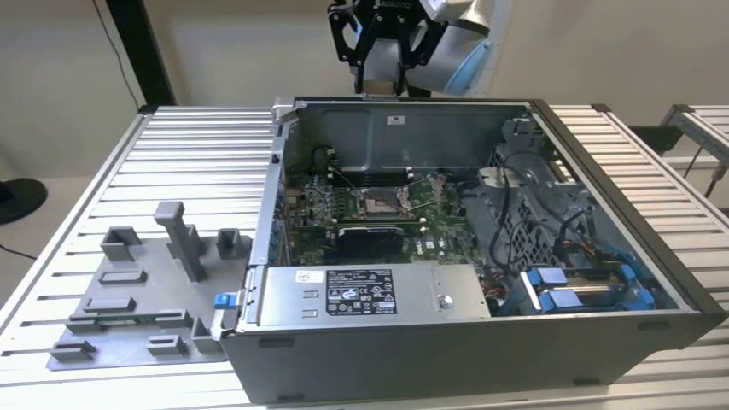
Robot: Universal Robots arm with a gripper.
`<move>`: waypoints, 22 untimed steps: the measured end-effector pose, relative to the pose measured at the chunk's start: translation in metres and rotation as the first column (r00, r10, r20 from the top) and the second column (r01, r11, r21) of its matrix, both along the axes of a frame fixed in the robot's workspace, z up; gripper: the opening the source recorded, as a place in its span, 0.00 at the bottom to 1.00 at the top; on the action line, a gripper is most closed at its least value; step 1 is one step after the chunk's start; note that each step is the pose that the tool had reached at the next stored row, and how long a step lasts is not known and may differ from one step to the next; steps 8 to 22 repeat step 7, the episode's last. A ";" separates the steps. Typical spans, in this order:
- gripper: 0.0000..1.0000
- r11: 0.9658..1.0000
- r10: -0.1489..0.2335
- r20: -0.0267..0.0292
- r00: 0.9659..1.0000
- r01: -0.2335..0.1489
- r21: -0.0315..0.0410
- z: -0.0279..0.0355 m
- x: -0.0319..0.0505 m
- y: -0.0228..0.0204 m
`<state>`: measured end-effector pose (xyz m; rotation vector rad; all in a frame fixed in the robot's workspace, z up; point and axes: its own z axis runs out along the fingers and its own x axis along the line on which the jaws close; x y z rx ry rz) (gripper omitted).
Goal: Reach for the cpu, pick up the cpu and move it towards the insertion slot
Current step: 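Pick up the cpu and move it towards the insertion slot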
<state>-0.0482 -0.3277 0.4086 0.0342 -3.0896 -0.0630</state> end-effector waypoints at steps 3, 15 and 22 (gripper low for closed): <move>0.00 1.000 0.000 0.000 1.000 0.000 0.000 0.0000 -0.0002 0.0000; 0.00 1.000 0.000 0.000 1.000 0.000 0.000 0.0000 -0.0004 0.0000; 0.00 1.000 0.000 0.000 1.000 0.000 0.000 0.0000 -0.0004 0.0000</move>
